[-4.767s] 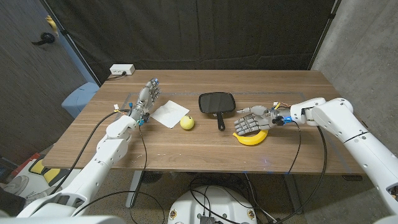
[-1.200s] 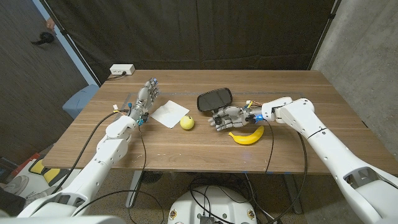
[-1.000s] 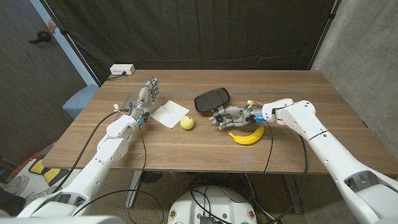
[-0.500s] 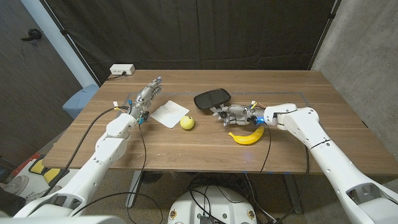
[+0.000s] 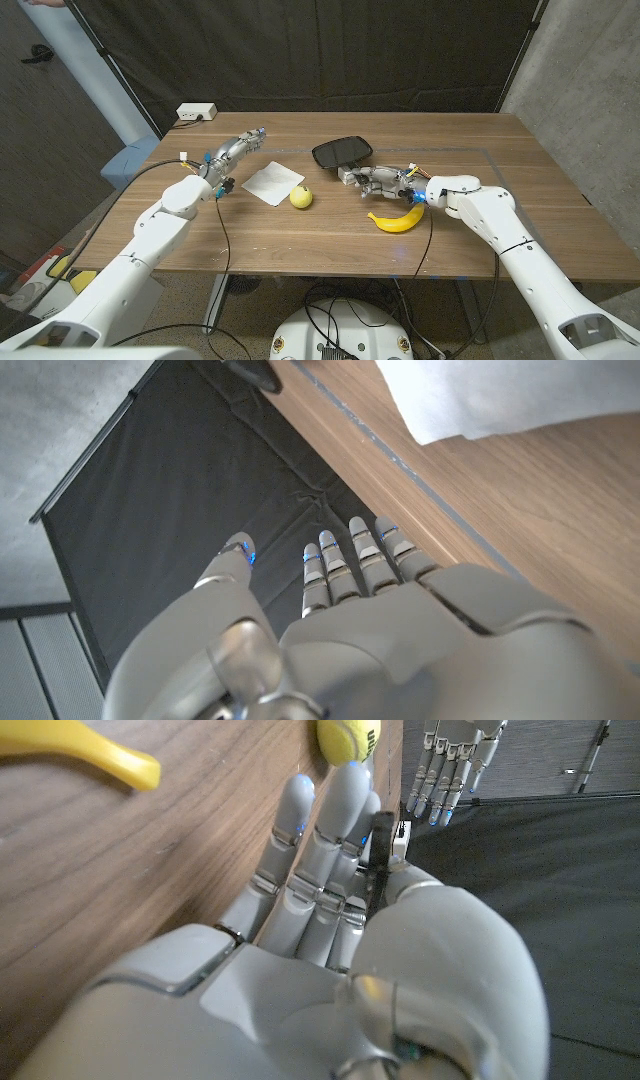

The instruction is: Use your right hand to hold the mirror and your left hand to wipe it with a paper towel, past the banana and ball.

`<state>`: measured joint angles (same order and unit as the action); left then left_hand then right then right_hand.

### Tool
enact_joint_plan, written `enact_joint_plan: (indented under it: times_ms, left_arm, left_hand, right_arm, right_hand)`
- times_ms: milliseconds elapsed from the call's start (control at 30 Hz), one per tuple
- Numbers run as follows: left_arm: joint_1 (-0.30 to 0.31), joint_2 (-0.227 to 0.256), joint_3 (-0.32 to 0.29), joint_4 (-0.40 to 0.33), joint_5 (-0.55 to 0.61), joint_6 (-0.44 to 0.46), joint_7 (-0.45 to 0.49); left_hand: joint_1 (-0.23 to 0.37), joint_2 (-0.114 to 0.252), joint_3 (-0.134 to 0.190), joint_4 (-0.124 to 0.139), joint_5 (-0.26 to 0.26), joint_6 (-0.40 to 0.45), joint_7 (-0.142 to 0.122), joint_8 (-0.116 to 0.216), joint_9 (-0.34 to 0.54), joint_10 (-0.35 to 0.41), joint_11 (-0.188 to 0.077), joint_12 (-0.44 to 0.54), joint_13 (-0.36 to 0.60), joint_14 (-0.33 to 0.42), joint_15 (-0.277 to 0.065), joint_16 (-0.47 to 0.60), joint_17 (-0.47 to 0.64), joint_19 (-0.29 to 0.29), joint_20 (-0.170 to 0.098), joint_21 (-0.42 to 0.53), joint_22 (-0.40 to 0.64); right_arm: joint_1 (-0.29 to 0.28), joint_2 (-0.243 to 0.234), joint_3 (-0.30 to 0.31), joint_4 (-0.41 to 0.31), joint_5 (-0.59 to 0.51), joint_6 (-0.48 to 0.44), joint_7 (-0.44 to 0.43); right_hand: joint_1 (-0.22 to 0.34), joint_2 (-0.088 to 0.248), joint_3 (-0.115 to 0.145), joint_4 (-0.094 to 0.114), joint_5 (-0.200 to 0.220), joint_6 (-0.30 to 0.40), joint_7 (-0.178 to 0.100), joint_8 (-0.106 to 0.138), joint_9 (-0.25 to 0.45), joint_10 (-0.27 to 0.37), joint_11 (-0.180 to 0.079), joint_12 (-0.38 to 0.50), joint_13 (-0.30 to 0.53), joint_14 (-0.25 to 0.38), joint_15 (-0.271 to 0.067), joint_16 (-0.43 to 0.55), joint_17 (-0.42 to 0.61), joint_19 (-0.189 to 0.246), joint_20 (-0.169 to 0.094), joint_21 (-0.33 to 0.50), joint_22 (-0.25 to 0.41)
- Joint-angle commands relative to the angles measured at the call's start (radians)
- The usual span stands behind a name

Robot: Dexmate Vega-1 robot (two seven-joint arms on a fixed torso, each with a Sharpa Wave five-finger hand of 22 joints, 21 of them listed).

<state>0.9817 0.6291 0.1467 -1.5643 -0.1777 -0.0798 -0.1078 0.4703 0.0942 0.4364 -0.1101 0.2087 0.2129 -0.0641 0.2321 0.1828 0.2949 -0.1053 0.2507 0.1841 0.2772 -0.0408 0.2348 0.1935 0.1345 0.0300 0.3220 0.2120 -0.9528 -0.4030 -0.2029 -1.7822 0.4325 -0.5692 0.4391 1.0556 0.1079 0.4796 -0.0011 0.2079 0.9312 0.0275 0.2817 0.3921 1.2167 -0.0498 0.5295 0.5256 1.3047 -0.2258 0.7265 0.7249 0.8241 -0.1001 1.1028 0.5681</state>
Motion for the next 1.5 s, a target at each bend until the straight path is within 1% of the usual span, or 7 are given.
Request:
enact_joint_plan:
  times_ms: [33,200,600,833,1033,1267,1500]
  left_arm:
    - [0.050,0.130,-0.012,-0.178,0.161,0.186,-0.006]
    - [0.078,0.159,-0.016,-0.257,0.257,0.274,0.020]
    - [0.051,0.237,0.030,-0.376,0.481,0.438,-0.076]
    - [-0.041,0.272,0.107,-0.377,0.618,0.471,-0.215]
    - [-0.121,0.272,0.177,-0.378,0.760,0.488,-0.336]
    - [-0.189,0.240,0.239,-0.372,0.917,0.482,-0.480]
    - [-0.199,0.195,0.253,-0.366,1.061,0.455,-0.546]
  left_hand:
    - [0.052,-0.023,0.007,-0.035,0.005,0.015,0.015,0.000,0.004,0.012,-0.005,-0.010,0.006,0.017,-0.058,0.003,0.005,0.027,-0.002,0.014,0.005]
    - [0.128,-0.063,0.013,-0.068,0.015,0.045,0.006,0.004,0.005,0.038,-0.011,-0.013,0.008,0.046,-0.067,0.007,0.010,0.050,-0.006,0.031,0.011]
    - [0.321,-0.114,0.037,-0.075,0.054,-0.011,-0.012,-0.026,0.009,-0.034,-0.029,-0.051,0.013,-0.028,-0.073,-0.027,0.023,0.032,-0.002,0.039,0.018]
    - [0.401,-0.129,0.040,-0.064,0.074,-0.005,-0.076,-0.022,0.013,-0.066,-0.046,-0.055,0.015,-0.096,-0.066,-0.041,0.034,-0.009,-0.006,0.027,0.016]
    - [0.430,-0.135,0.036,-0.057,0.079,0.007,-0.109,-0.017,0.016,-0.088,-0.061,-0.056,0.016,-0.136,-0.064,-0.042,0.042,-0.031,0.004,0.020,0.015]
    - [0.474,-0.113,0.045,-0.052,0.085,0.029,-0.146,-0.008,0.022,-0.110,-0.045,-0.053,0.022,-0.146,-0.054,-0.032,0.055,-0.044,0.028,0.017,0.014]
    - [0.480,-0.114,0.041,-0.047,0.083,0.018,-0.153,-0.012,0.024,-0.110,-0.048,-0.047,0.026,-0.150,-0.047,-0.028,0.061,-0.046,0.026,0.017,0.013]
  right_arm:
    - [-0.056,0.021,0.026,0.011,0.015,0.139,-0.002]
    - [-0.072,0.019,0.035,0.002,0.025,0.151,-0.005]
    - [-0.094,0.016,0.043,-0.017,0.037,0.165,-0.013]
    - [-0.104,0.020,0.045,-0.017,0.039,0.183,-0.020]
    - [-0.112,0.023,0.049,-0.023,0.044,0.183,-0.030]
    - [-0.116,0.021,0.048,-0.023,0.042,0.192,-0.032]
    - [-0.115,0.021,0.046,-0.021,0.041,0.196,-0.033]
  right_hand:
    - [0.071,0.064,-0.006,0.002,0.008,0.039,-0.015,0.004,0.009,0.068,-0.038,0.005,0.006,-0.007,-0.003,0.008,0.009,-0.007,-0.111,0.012,0.007]
    - [0.074,0.065,-0.012,0.002,0.011,0.042,-0.016,0.002,0.017,0.069,-0.039,0.005,0.006,-0.012,-0.003,0.008,0.016,-0.013,-0.111,0.026,0.010]
    - [0.079,0.069,-0.024,0.003,0.015,0.046,-0.014,-0.005,0.033,0.068,-0.036,0.003,0.007,-0.017,-0.003,0.006,0.025,-0.029,-0.111,0.055,0.016]
    - [0.082,0.070,-0.030,0.004,0.017,0.049,-0.012,-0.008,0.042,0.070,-0.032,0.003,0.008,-0.015,-0.003,0.005,0.029,-0.036,-0.111,0.073,0.019]
    - [0.085,0.070,-0.034,0.004,0.018,0.051,-0.012,-0.011,0.047,0.069,-0.031,0.004,0.013,-0.017,-0.003,0.002,0.030,-0.041,-0.111,0.086,0.021]
    - [0.089,0.070,-0.039,0.003,0.019,0.054,-0.010,-0.015,0.054,0.069,-0.028,0.005,0.016,-0.016,-0.003,0.001,0.033,-0.049,-0.111,0.102,0.022]
    - [0.093,0.071,-0.043,0.003,0.020,0.061,-0.007,-0.019,0.058,0.068,-0.025,0.007,0.021,-0.016,-0.003,0.000,0.037,-0.056,-0.111,0.118,0.023]
